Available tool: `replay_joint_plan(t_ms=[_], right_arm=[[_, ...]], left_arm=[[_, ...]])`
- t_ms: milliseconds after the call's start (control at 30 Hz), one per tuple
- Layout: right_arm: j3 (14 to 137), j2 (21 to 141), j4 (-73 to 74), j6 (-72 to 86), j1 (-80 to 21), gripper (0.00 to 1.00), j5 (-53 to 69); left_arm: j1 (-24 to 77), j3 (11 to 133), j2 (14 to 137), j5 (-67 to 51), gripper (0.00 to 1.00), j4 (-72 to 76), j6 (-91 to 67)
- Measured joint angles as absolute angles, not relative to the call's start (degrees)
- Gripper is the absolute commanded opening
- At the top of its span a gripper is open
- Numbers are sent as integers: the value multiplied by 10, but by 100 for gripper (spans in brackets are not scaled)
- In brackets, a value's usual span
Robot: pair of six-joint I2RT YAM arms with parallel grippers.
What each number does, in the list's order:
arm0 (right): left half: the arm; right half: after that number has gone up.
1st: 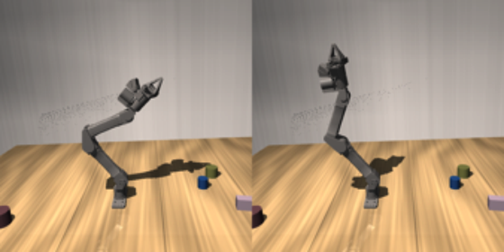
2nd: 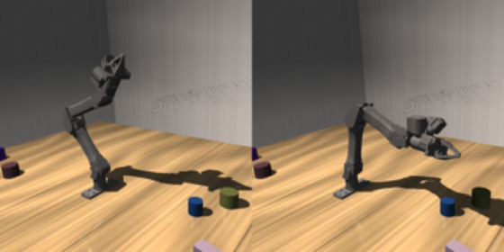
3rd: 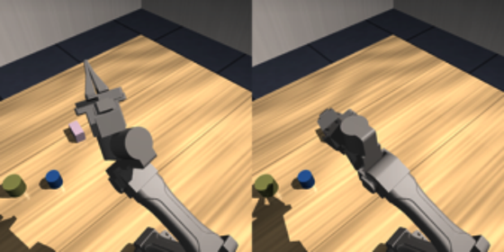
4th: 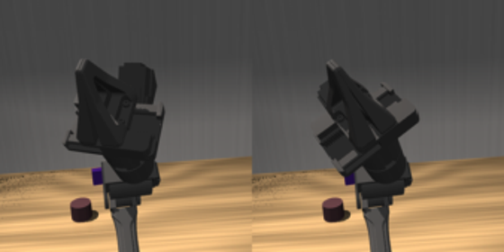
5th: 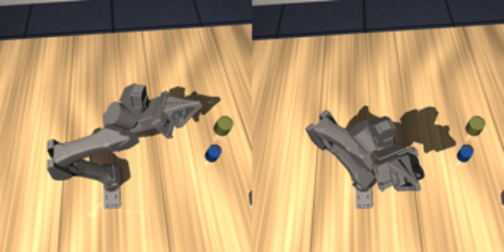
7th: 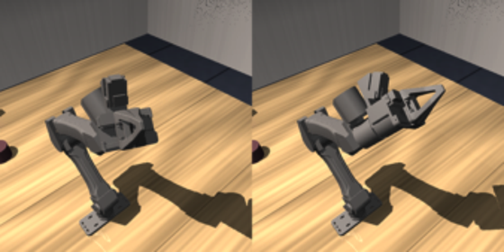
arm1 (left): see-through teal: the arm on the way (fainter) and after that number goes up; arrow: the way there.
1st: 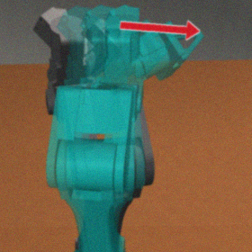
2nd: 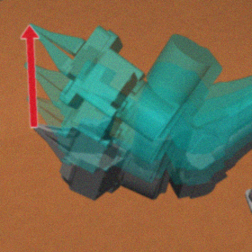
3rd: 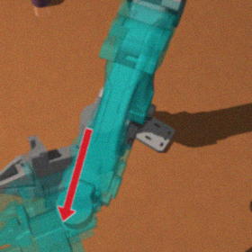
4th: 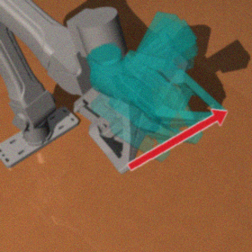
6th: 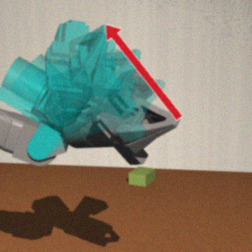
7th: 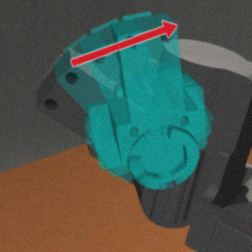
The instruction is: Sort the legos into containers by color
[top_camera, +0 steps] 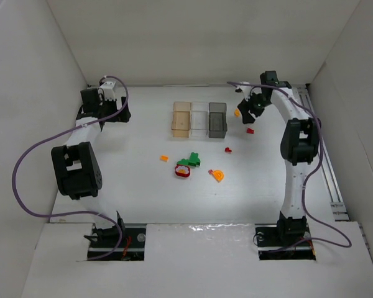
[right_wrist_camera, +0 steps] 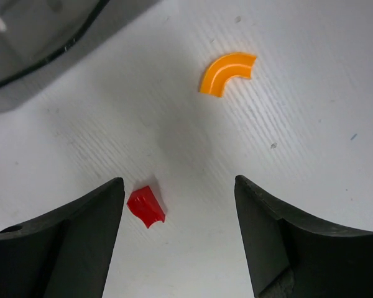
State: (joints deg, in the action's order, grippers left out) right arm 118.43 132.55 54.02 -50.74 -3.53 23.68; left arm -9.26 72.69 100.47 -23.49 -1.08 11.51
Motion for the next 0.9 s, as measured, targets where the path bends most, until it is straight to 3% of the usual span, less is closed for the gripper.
replay_joint_plan(t_ms=[267, 367, 633, 900], right_arm=[[1239, 1330, 523, -336, -35, 75, 287], [1251, 1343, 509, -271, -47, 70, 283], [1263, 1392, 458, -124, -68, 58, 208], [1279, 1396, 427, -75, -69, 55, 123]], left_arm=[[-95, 727, 1004, -235, 100, -11, 115], [-95, 727, 1004, -234, 100, -11, 115], [-99, 728, 1004, -229, 100, -16, 116], [-99, 728, 1004, -225, 100, -17, 116]])
